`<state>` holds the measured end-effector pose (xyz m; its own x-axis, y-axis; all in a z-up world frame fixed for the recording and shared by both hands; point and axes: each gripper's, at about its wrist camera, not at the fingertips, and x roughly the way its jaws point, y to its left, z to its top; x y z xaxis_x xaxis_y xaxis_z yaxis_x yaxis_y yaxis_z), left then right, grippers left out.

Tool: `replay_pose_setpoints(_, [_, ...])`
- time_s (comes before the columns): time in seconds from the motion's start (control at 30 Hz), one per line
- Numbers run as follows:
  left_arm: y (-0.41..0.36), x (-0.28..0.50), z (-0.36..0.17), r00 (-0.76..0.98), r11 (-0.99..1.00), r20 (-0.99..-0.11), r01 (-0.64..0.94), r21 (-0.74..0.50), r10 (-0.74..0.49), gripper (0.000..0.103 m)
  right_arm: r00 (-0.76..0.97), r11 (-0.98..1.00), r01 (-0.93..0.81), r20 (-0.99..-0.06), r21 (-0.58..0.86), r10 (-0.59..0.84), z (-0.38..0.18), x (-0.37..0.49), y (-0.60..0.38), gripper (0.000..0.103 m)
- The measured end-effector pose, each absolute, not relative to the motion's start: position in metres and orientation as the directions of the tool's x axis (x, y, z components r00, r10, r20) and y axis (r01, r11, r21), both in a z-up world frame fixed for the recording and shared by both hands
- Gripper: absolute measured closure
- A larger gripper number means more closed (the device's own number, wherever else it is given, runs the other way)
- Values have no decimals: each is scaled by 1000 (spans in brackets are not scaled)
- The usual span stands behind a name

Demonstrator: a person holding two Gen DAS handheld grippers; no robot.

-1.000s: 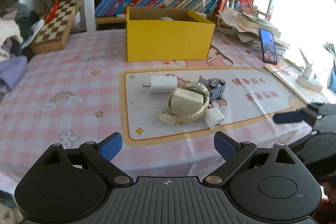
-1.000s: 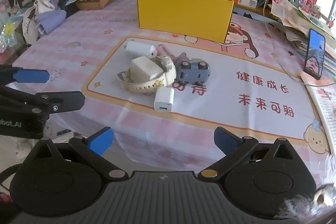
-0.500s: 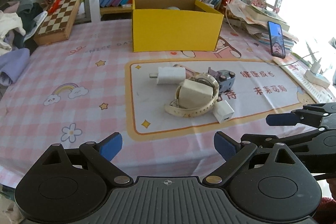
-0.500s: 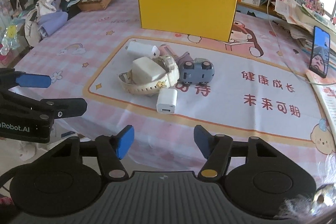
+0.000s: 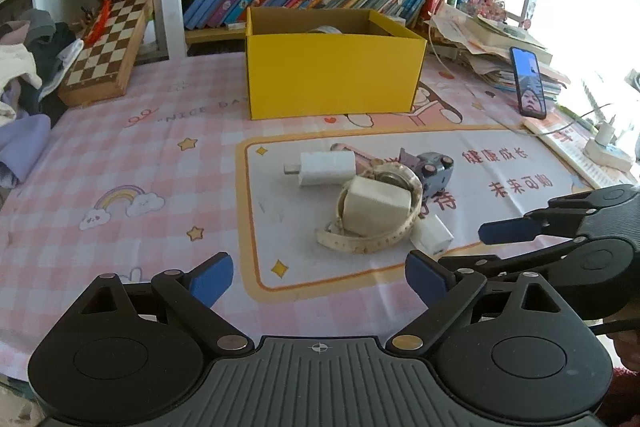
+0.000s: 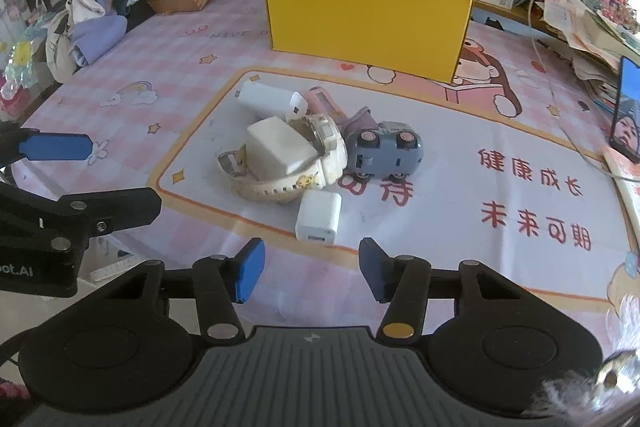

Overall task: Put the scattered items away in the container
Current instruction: 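Grasp the white charger with the right tool while the left tool grasps the cable-wrapped charger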

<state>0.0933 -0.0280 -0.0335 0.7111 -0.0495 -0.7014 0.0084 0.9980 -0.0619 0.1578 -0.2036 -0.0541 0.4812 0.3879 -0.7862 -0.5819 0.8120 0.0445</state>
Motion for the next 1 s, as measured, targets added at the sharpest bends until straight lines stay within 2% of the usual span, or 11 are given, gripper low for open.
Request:
replay_pose_setpoints(0.33, [-27, 109, -36, 691, 1000, -722, 4, -24, -20, 9, 429, 814, -571, -808, 104, 405, -66, 191, -193, 56])
replay_pose_setpoints(0.43, [-26, 113, -37, 688, 1000, -725, 10, -27, -26, 9, 410, 814, -569, -819, 114, 401, -70, 196, -192, 63])
replay_pose_setpoints(0.5, [-28, 116, -39, 688, 999, -725, 21, -33, -38, 9, 400, 815, -567, -824, 122, 402, -71, 198, -195, 72])
replay_pose_setpoints(0.57, [-30, 120, -40, 687, 998, -725, 36, -41, -55, 11, 393, 815, -564, -824, 133, 407, -71, 199, -199, 77])
replay_pose_setpoints(0.73, [-46, 129, -46, 679, 992, -725, 122, -39, -112, 26, 416, 831, -547, -827, 104, 377, -68, 194, -212, 78])
replay_pose_setpoints(0.87, [-58, 140, -53, 654, 987, -745, 160, -34, -131, 47, 427, 847, -525, -833, 89, 352, -68, 193, -223, 78])
replay_pose_setpoints(1.0, [-64, 150, -58, 640, 982, -755, 186, -31, -145, 56, 423, 849, -522, -839, 84, 343, -69, 193, -228, 78])
